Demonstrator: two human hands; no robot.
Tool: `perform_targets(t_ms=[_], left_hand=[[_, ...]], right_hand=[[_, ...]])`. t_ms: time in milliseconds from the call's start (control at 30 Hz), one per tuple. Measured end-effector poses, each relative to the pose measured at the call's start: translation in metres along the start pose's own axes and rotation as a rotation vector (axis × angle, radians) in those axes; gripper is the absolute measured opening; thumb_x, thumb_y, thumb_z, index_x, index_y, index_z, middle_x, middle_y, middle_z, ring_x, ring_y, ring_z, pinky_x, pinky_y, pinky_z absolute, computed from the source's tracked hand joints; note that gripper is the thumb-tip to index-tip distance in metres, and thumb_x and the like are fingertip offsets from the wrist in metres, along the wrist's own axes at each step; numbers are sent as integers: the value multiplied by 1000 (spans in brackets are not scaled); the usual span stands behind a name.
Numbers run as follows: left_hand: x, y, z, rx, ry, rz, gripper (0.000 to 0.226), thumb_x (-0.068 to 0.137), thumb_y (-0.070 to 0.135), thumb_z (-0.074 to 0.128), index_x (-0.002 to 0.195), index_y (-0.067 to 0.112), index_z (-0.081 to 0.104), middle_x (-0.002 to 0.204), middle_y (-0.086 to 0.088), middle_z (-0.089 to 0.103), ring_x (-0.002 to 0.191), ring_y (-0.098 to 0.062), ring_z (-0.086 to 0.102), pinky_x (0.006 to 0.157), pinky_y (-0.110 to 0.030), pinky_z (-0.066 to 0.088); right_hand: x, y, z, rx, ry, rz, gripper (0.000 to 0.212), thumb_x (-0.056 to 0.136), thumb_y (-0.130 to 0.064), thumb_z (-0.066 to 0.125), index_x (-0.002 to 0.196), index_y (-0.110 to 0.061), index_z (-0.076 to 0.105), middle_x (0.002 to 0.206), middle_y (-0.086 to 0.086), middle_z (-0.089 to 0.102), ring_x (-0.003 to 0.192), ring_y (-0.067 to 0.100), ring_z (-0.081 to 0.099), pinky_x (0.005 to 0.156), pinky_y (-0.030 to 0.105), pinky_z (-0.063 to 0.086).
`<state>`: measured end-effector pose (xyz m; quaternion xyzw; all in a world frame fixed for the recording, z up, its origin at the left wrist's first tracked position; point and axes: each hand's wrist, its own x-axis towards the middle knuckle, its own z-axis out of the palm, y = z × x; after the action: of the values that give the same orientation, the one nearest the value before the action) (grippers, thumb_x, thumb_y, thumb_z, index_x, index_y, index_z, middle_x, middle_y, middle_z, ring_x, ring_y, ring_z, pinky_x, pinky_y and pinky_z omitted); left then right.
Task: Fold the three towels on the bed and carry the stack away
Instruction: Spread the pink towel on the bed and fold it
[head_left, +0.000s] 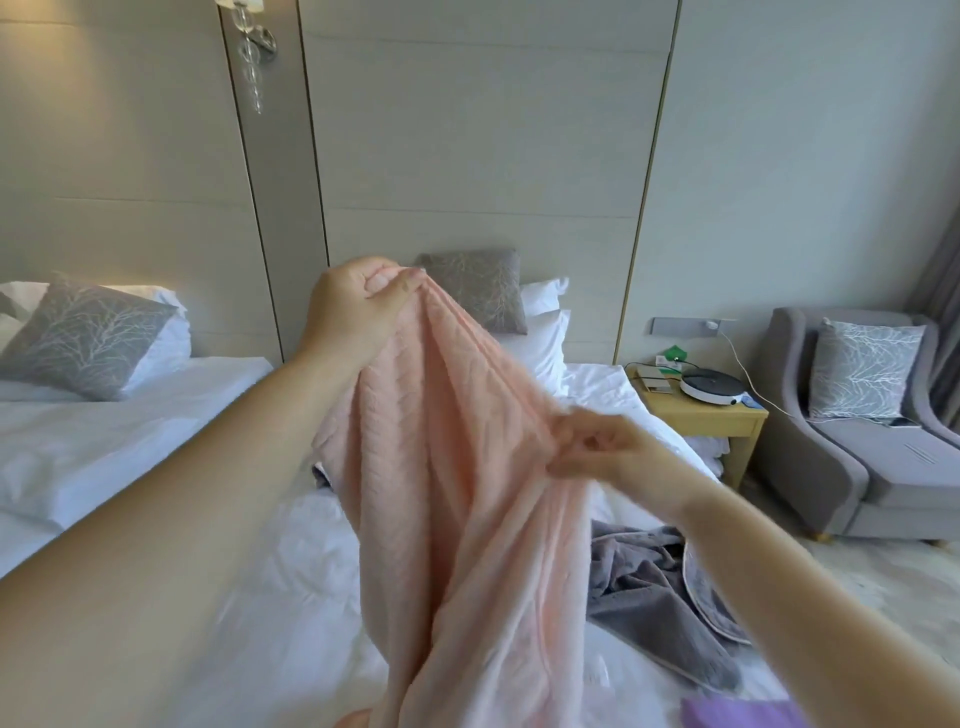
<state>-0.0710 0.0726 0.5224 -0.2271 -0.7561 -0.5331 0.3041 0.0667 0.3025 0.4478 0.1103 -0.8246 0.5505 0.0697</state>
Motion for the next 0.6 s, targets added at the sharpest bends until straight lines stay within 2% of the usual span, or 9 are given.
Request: perform_targets(t_ms=[67,133,200,267,333,367,433,500,600], left_hand=[[5,-8,-13,52,-17,-21,16,85,34,68,87,18,72,81,10,68,75,1,59,69,-12,42],[7,-14,-21,49,-41,-26,12,85,34,68,84,23,71,80,15,67,72,7,59,66,-5,41],[9,-17,-26,36,-8,-60,10,85,36,67,82,26,68,79,16,66,70,12,58,66,-6,41],[6,-20,-25,97,-58,-127,11,87,35,65,84,24,66,83,8,66,82,-5,62,74,-19,44],[-6,-14,-15,140,-270,-157,10,91,36,60,90,27,63,88,11,63,93,-13,59,81,-15,43],[-17,-6,-5,103,-404,-155,14,92,44,54,95,32,61,91,17,61,96,-8,57,79,-6,40],[-44,12,17,-23,-641,-119,38,87,65,34,107,44,59,98,29,59,98,14,52,84,-3,34],[-61,20,39,-108,-730,-40,46,82,68,28,107,47,61,92,30,61,90,20,51,84,1,32],[-65,24,55,-223,-685,-49,48,89,55,43,79,12,60,73,0,46,71,-10,44,67,-21,38]], right_hand=[[12,-26,-28,185,181,-58,6,76,5,53,73,0,55,85,16,47,78,28,43,64,34,30],[25,-52,-49,321,305,-56,3,67,-7,49,66,-9,52,79,15,40,71,28,33,59,36,19],[31,-67,-54,298,283,-15,4,65,-13,49,63,-14,51,67,9,37,61,22,34,55,33,22],[32,-69,-46,216,211,44,1,67,-13,48,67,-13,49,58,1,37,53,14,33,48,27,24],[34,-64,-32,209,140,73,6,72,-6,44,71,-11,47,55,-2,36,48,12,32,43,25,21],[35,-61,-25,223,107,82,11,74,-3,42,69,-11,47,56,-2,36,48,12,31,45,28,18],[38,-56,-13,266,55,101,16,73,-2,43,65,-14,50,58,1,38,51,14,32,49,33,15],[41,-53,-8,309,37,109,16,72,-3,44,65,-13,54,62,4,42,55,17,35,51,32,20],[36,-47,-15,323,44,115,4,68,-9,50,67,-13,52,66,7,40,61,20,33,55,33,21]])
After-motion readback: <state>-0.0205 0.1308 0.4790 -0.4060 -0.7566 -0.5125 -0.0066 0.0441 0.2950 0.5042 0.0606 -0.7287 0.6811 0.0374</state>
